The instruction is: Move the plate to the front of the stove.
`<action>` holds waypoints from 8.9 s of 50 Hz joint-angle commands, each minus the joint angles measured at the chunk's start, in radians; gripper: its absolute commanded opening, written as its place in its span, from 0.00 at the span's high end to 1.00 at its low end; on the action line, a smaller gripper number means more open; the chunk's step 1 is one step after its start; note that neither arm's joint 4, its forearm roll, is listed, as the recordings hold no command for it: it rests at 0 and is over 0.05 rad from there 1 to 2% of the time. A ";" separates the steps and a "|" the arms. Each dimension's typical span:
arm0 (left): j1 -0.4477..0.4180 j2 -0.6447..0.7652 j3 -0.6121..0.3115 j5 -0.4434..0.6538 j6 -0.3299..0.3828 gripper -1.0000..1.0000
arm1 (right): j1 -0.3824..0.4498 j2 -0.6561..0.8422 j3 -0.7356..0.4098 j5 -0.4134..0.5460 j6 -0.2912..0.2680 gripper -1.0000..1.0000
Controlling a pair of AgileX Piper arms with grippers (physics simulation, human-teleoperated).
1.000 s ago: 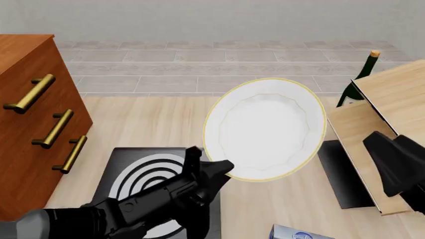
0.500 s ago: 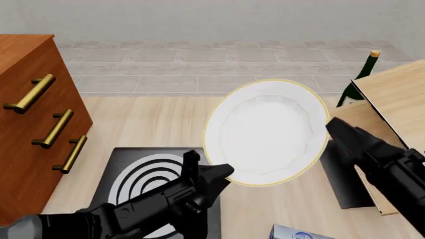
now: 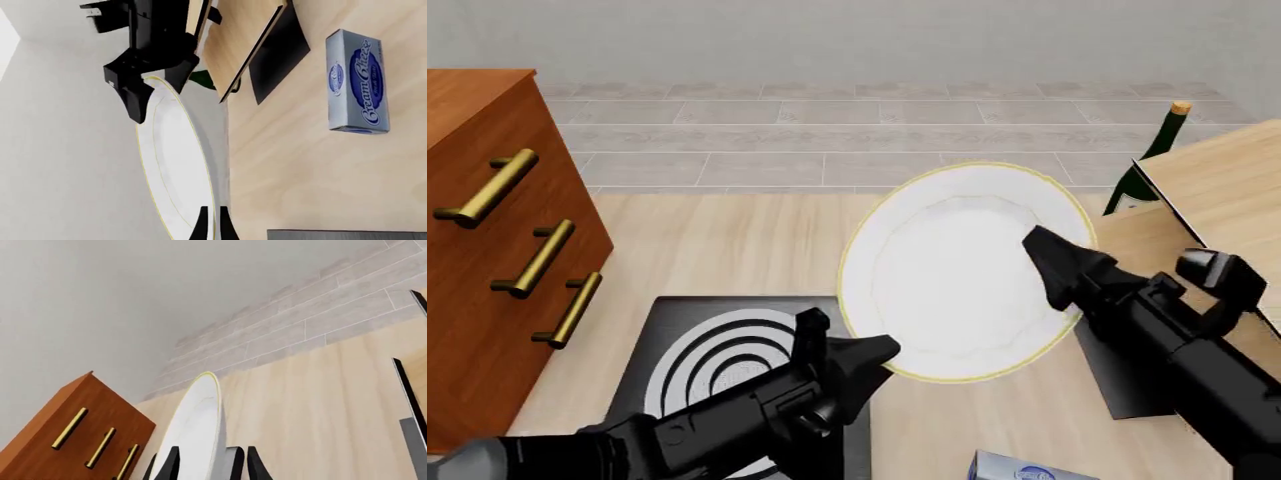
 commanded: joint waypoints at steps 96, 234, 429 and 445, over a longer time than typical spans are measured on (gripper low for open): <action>0.011 -0.048 0.027 -0.028 -0.002 0.00 | -0.057 0.060 -0.094 -0.014 0.028 1.00; 0.264 -1.326 0.166 0.661 -0.516 0.00 | -0.012 0.989 -1.039 0.250 0.024 1.00; 0.405 -1.418 0.177 0.739 -0.587 0.00 | 0.022 1.609 -1.456 0.290 0.163 0.00; 0.393 -1.418 0.183 0.726 -0.598 0.00 | -0.096 1.561 -1.562 0.504 -0.093 0.00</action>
